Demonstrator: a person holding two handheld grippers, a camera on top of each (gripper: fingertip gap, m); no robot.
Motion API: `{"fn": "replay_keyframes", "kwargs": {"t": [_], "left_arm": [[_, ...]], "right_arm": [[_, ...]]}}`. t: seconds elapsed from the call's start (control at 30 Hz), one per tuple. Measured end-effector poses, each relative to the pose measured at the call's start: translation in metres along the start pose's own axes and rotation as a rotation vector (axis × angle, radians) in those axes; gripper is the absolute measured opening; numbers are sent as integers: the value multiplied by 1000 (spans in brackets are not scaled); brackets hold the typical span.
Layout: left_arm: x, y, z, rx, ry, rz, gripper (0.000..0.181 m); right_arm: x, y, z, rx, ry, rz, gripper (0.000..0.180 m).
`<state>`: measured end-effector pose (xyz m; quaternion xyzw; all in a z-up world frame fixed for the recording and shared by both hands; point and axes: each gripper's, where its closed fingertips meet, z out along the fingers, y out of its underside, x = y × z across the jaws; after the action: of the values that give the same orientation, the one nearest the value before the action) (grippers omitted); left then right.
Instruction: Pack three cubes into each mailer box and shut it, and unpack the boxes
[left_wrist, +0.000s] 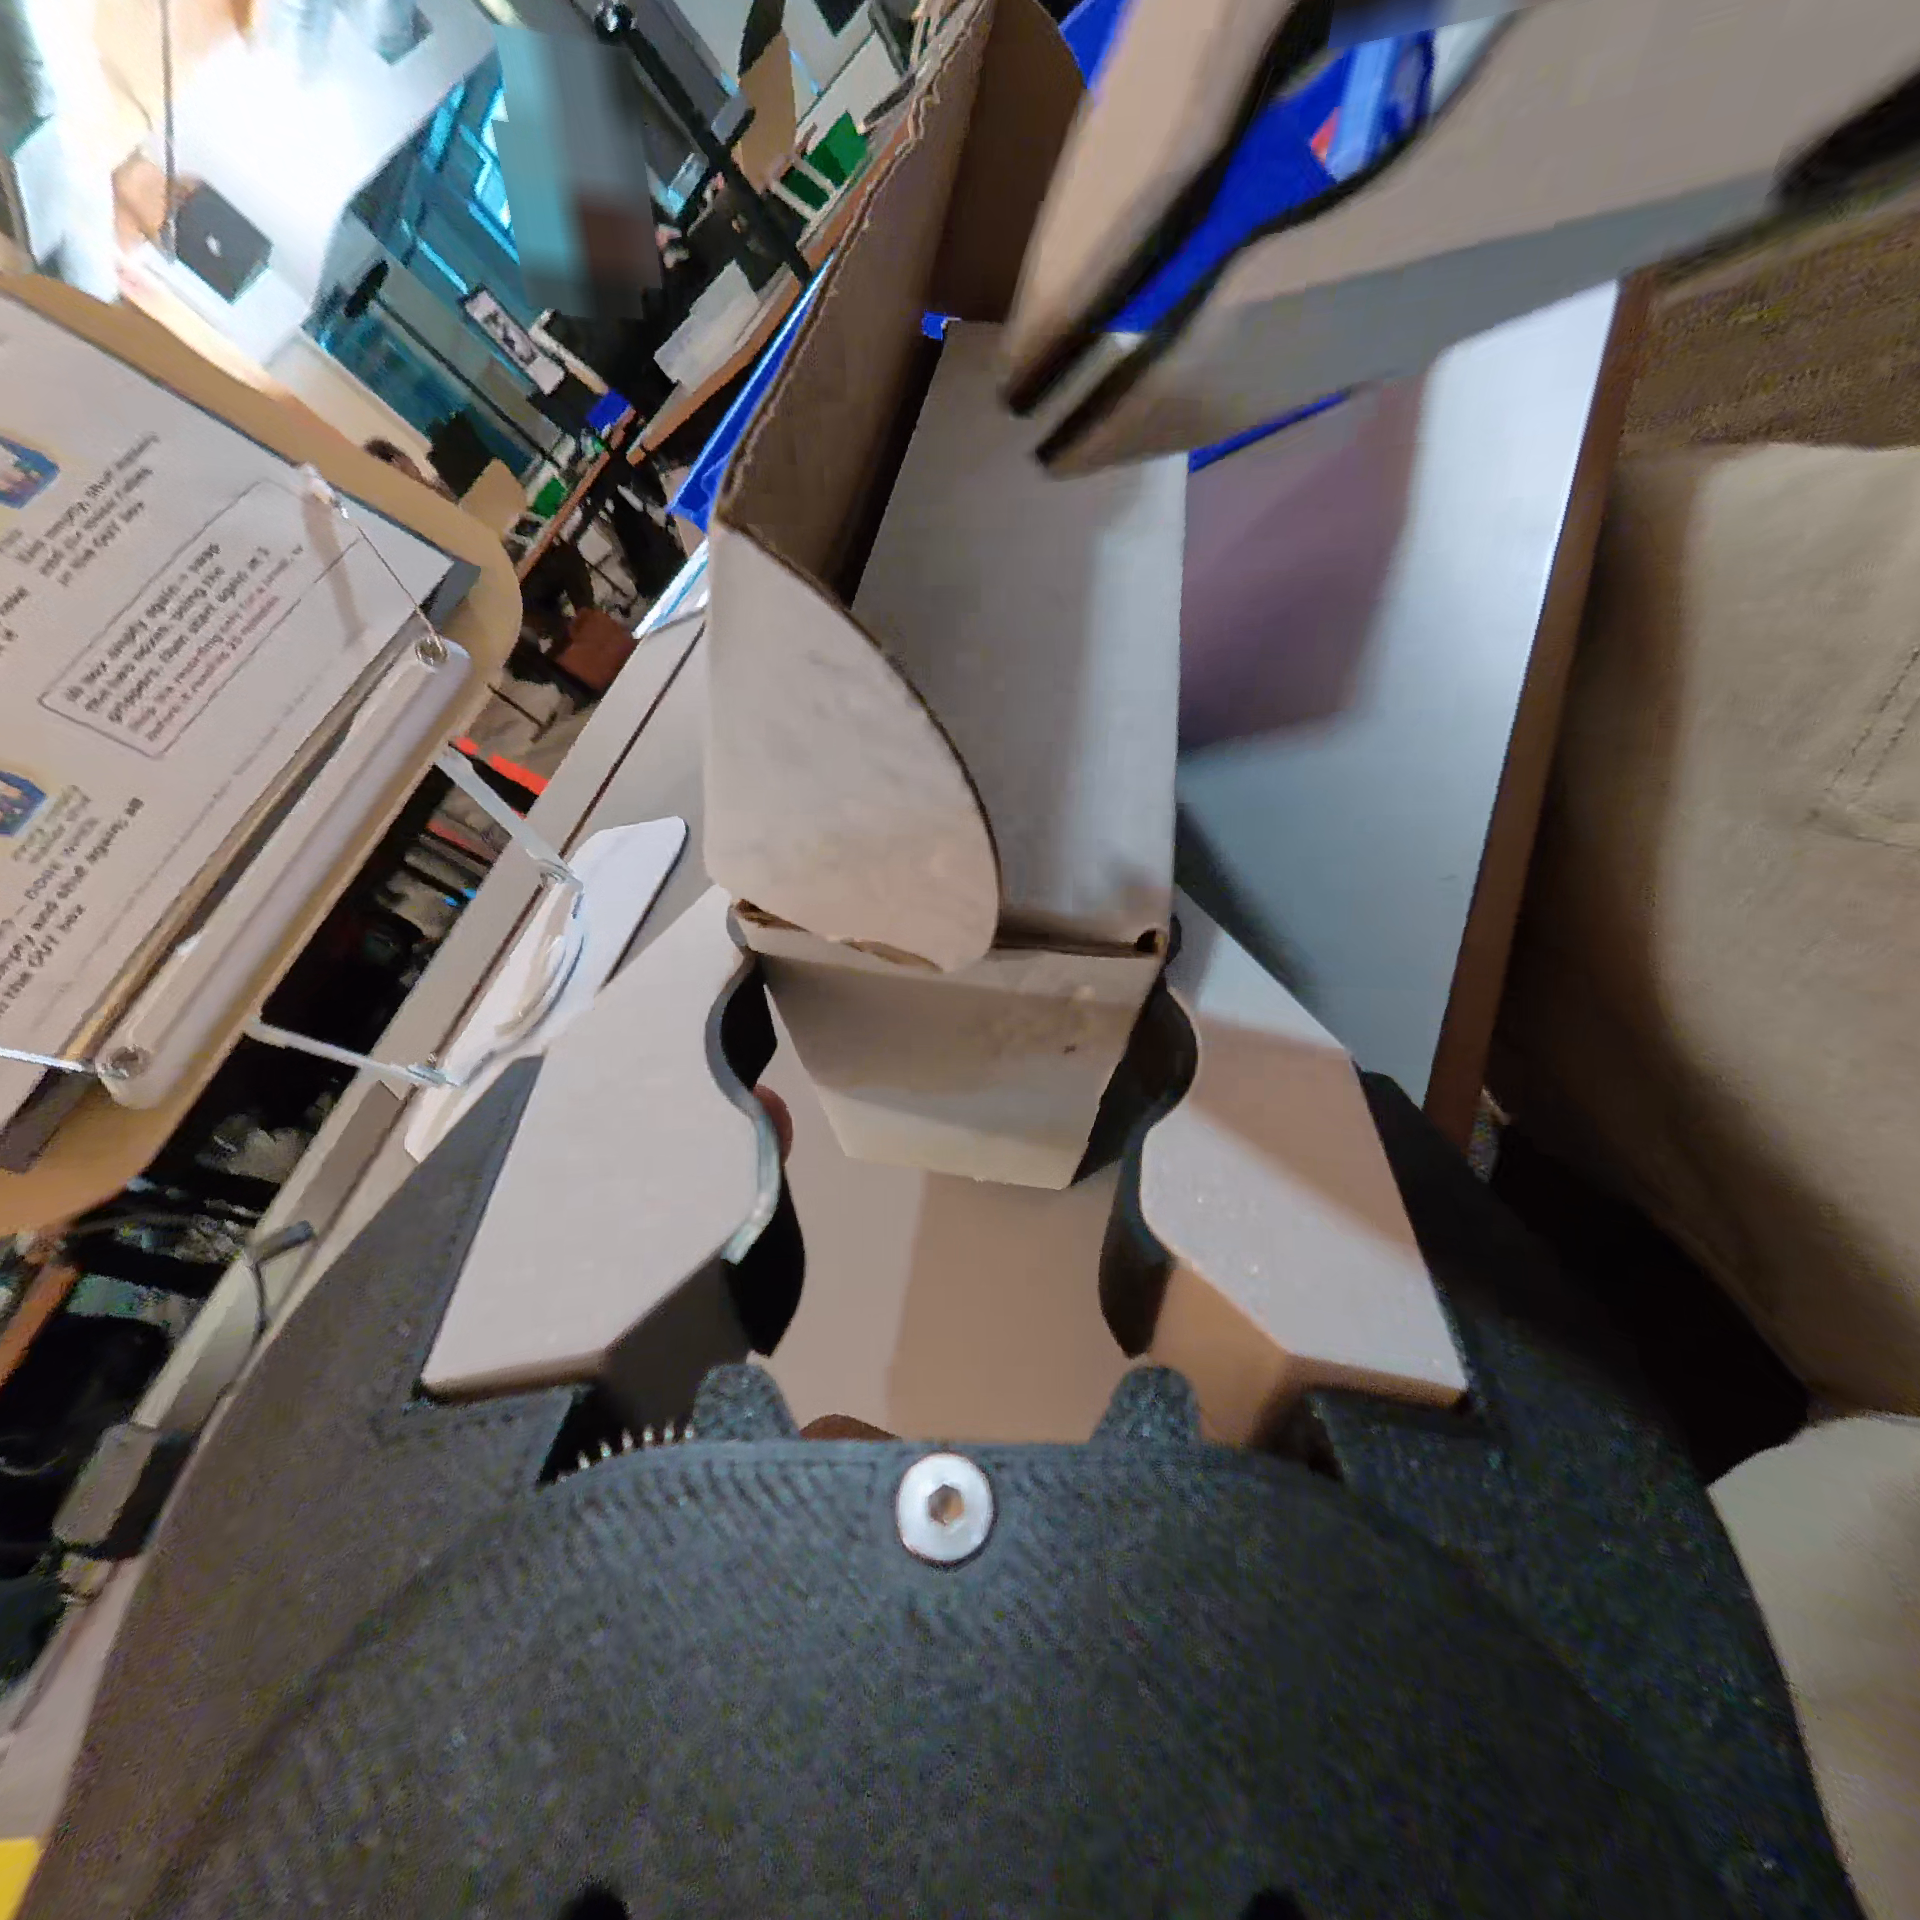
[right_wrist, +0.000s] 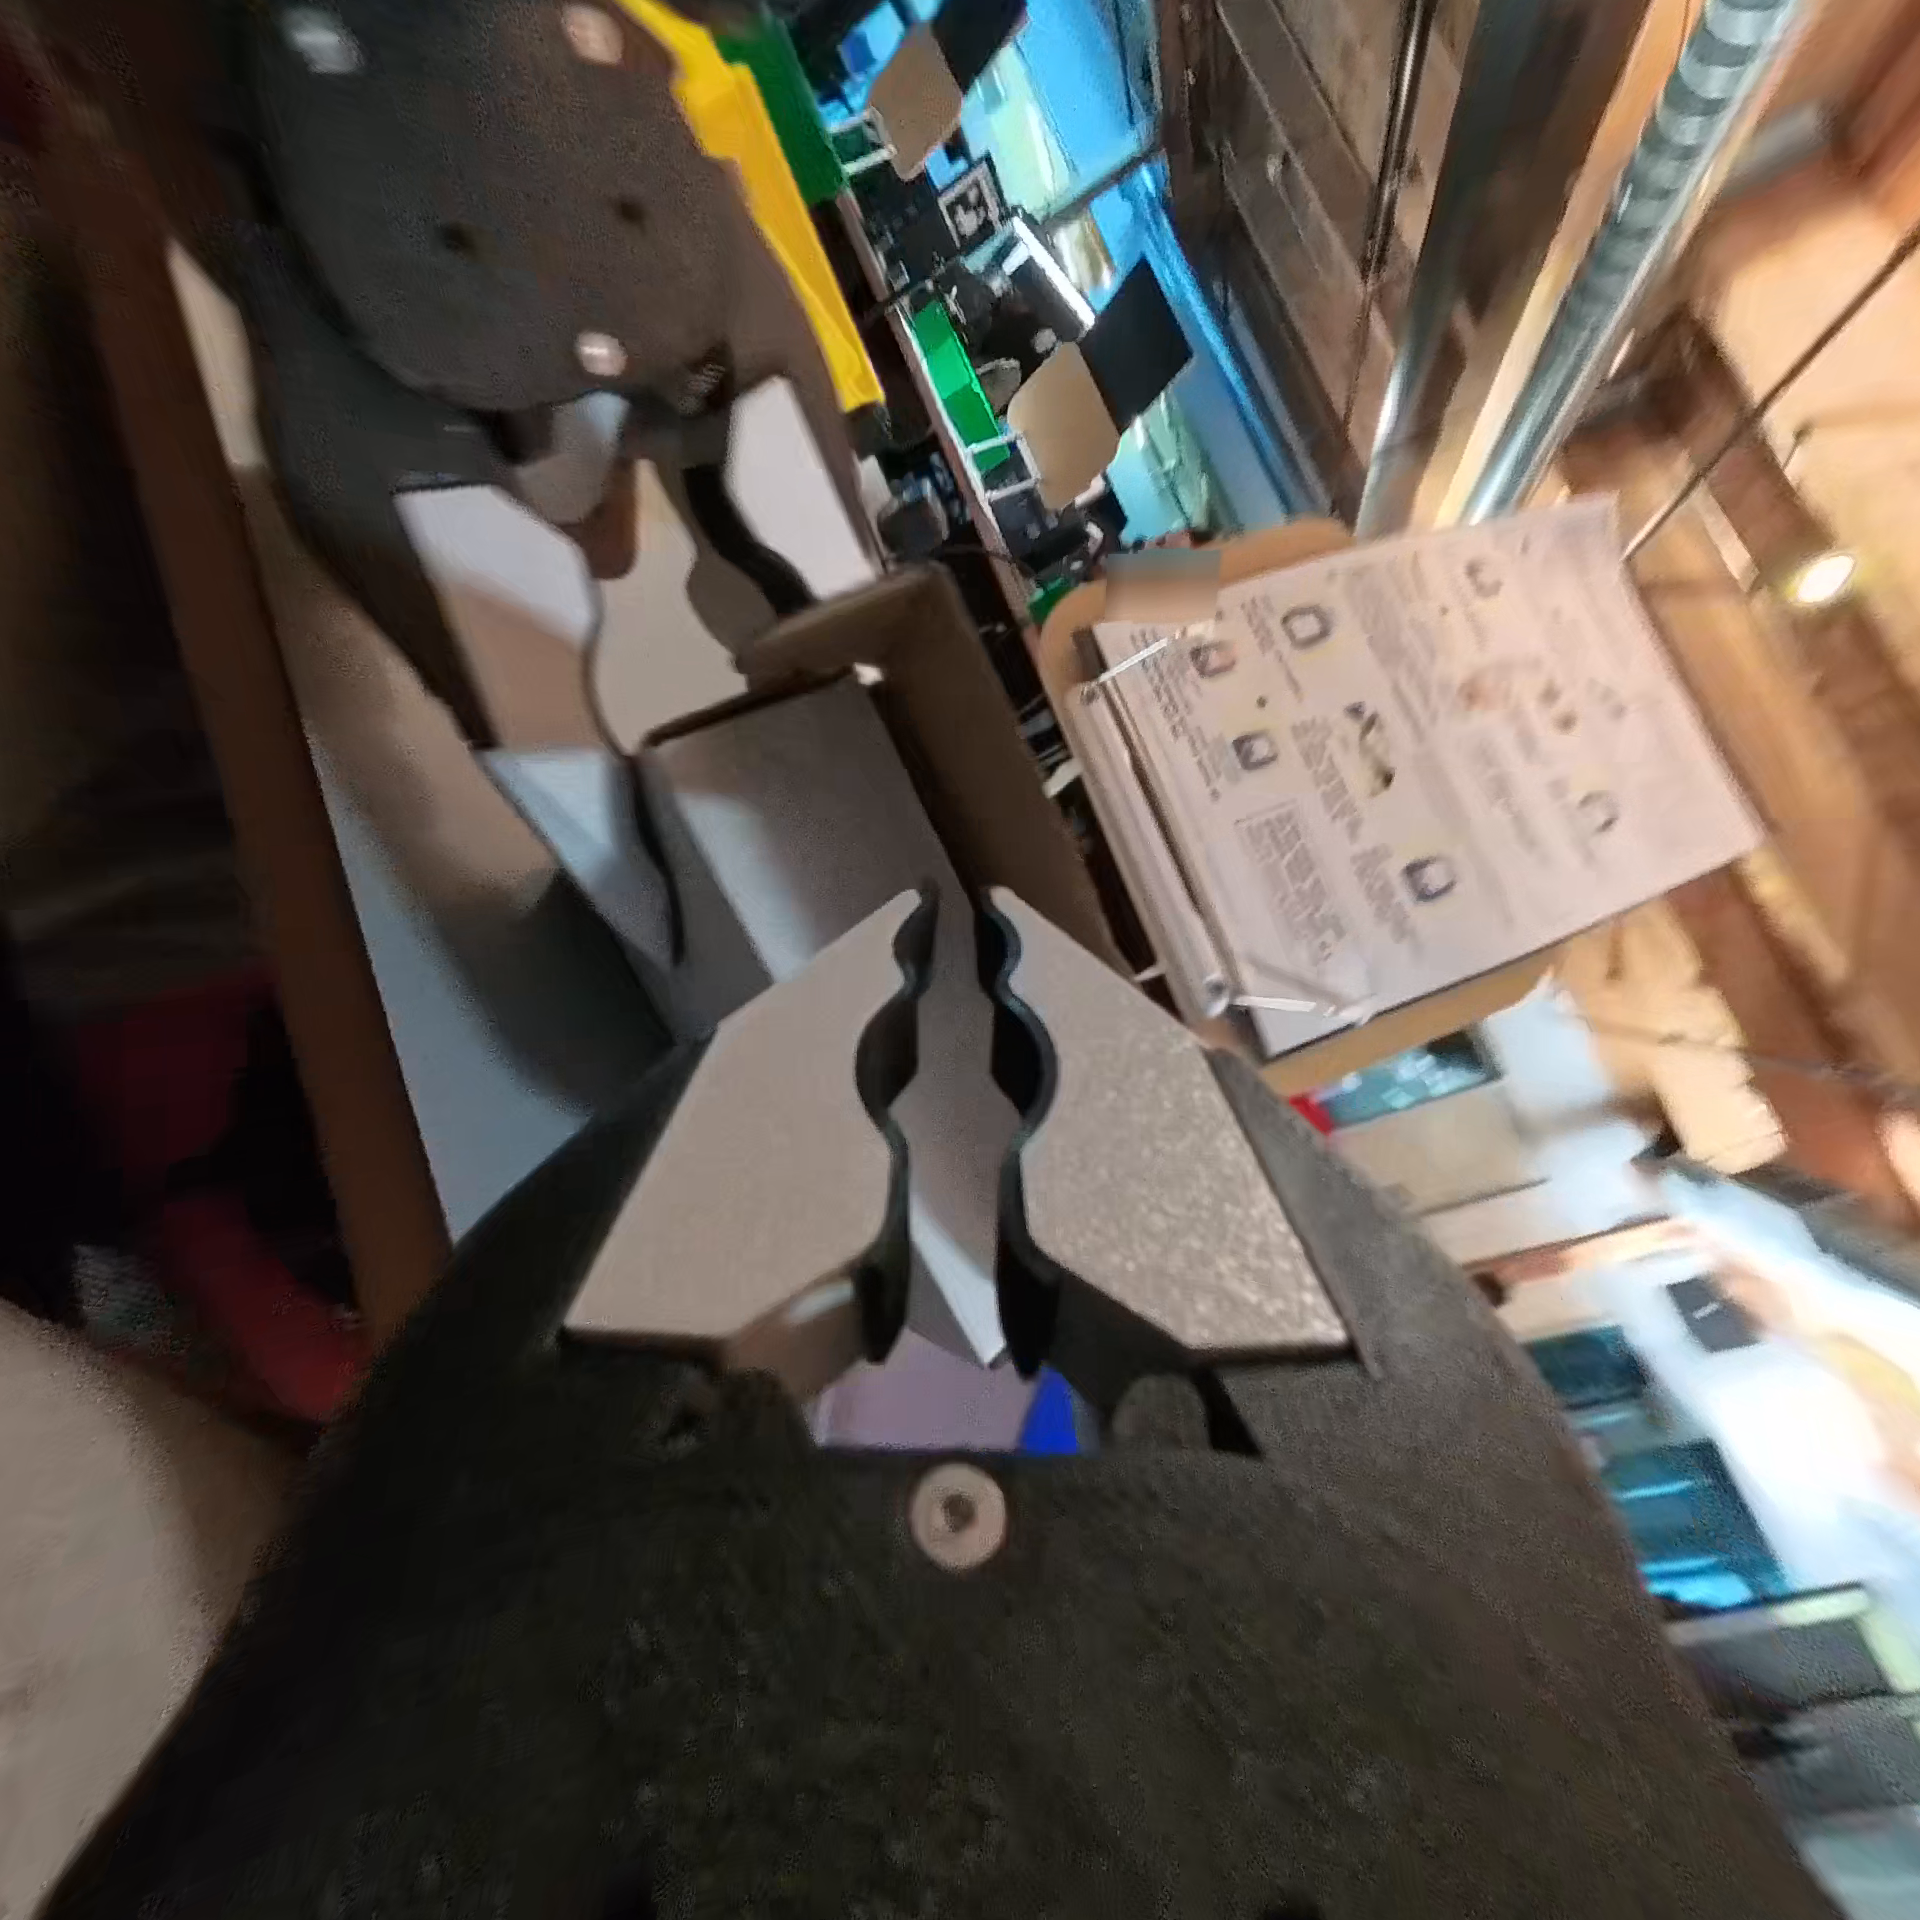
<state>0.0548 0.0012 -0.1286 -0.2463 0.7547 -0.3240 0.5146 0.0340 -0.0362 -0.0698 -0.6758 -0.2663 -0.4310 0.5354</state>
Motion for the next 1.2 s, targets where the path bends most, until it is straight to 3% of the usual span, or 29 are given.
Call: {"fn": "replay_keyframes", "kwargs": {"t": [0.03, 0.13, 0.23, 0.37, 0.5, 0.6, 0.7, 0.93, 1.2], "left_arm": [[1, 0, -1, 7, -3, 38, 69], [3, 0, -1, 7, -21, 106, 70], [4, 0, -2, 8, 9, 93, 70], [17, -11, -14, 101, 134, 30, 82], [10, -28, -26, 207, 144, -49, 83], [3, -42, -31, 269, 136, -139, 70], [1, -50, -35, 309, 125, -174, 45], [-8, -55, -37, 330, 103, -246, 39], [-52, -47, -43, 375, -4, -479, 34]], "right_arm": [[4, 5, 2, -13, -4, 77, 11], [11, 10, 3, 10, -34, 286, 6], [12, 15, 4, 7, -66, 425, 14], [3, 23, 9, -39, -117, 511, 28], [-5, 26, 10, -52, -163, 550, 30], [-7, 25, 11, -51, -180, 565, 30], [-3, 19, 10, -15, -164, 554, 30], [-15, 16, 12, -24, -270, 755, 30], [-24, 24, 9, -90, -316, 722, 23]]}}
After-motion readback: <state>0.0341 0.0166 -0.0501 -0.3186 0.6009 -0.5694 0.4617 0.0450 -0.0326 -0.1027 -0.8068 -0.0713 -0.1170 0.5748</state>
